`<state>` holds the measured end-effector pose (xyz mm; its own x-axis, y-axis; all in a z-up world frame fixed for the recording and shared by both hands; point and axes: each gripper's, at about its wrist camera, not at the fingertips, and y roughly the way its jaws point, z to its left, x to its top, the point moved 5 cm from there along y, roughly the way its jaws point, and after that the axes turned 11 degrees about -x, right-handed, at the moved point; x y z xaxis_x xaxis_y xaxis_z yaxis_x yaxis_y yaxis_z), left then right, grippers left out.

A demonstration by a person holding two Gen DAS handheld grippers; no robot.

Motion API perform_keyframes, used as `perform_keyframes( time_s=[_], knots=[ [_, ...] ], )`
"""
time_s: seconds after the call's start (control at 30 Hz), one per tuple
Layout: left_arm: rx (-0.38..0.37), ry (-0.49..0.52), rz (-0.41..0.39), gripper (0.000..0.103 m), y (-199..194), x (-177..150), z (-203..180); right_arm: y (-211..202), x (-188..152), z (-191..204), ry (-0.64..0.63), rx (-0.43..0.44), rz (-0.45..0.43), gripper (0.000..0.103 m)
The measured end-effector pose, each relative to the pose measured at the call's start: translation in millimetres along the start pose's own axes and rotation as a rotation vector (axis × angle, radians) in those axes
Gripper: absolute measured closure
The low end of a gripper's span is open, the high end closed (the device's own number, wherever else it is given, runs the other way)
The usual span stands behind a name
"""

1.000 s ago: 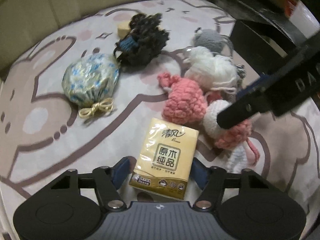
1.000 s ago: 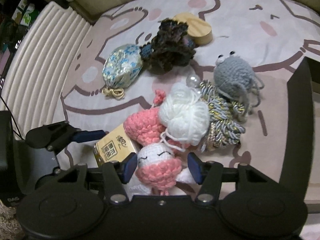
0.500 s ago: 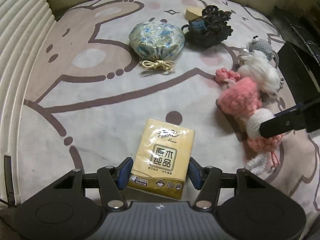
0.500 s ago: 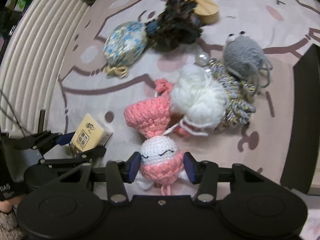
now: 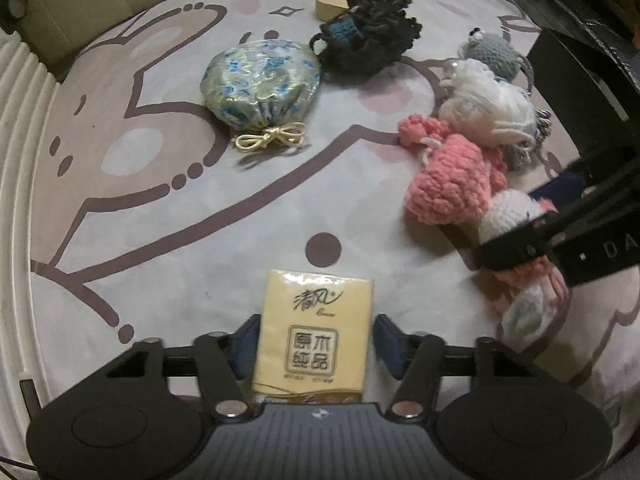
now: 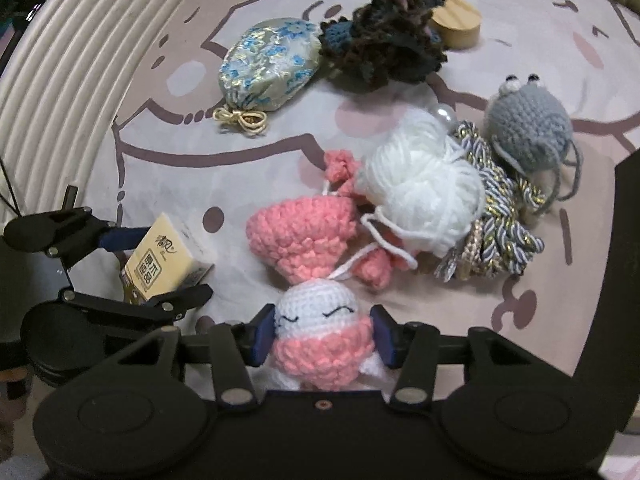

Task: Organize objects
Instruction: 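Carry tissue pack with left tool while right tool carries doll toward black box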

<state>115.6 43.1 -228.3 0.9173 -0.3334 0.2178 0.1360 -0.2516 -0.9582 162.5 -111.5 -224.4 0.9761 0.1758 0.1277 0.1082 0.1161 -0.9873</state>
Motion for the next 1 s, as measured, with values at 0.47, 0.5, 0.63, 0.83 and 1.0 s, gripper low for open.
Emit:
perform_keyframes(
  time_s=[0.47,0.5,0.63,0.83,1.0],
  knots=[
    [0.048,-0.119,-0.185,0.05,-66.0,18.8,-6.2,-69.1,7.0,-13.0,0.058,-0.041,-0.219,0.053],
    [0.054,-0.121,-0.198,0.05,-72.1,20.5,-7.7,-73.5,6.8,-14.4,0.065,-0.049,-0.229,0.053],
    [0.076,-0.124,-0.241,0.05,-95.3,28.3,-16.7,-91.0,5.3,-23.6,0.104,-0.062,-0.26,0.053],
    [0.104,-0.123,-0.296,0.049,-124.4,39.4,-33.6,-120.3,2.6,-35.9,0.144,-0.091,-0.313,0.053],
    [0.103,-0.152,-0.338,0.049,-140.6,49.5,-46.0,-147.2,-1.4,-49.9,0.17,-0.112,-0.351,0.053]
  ],
)
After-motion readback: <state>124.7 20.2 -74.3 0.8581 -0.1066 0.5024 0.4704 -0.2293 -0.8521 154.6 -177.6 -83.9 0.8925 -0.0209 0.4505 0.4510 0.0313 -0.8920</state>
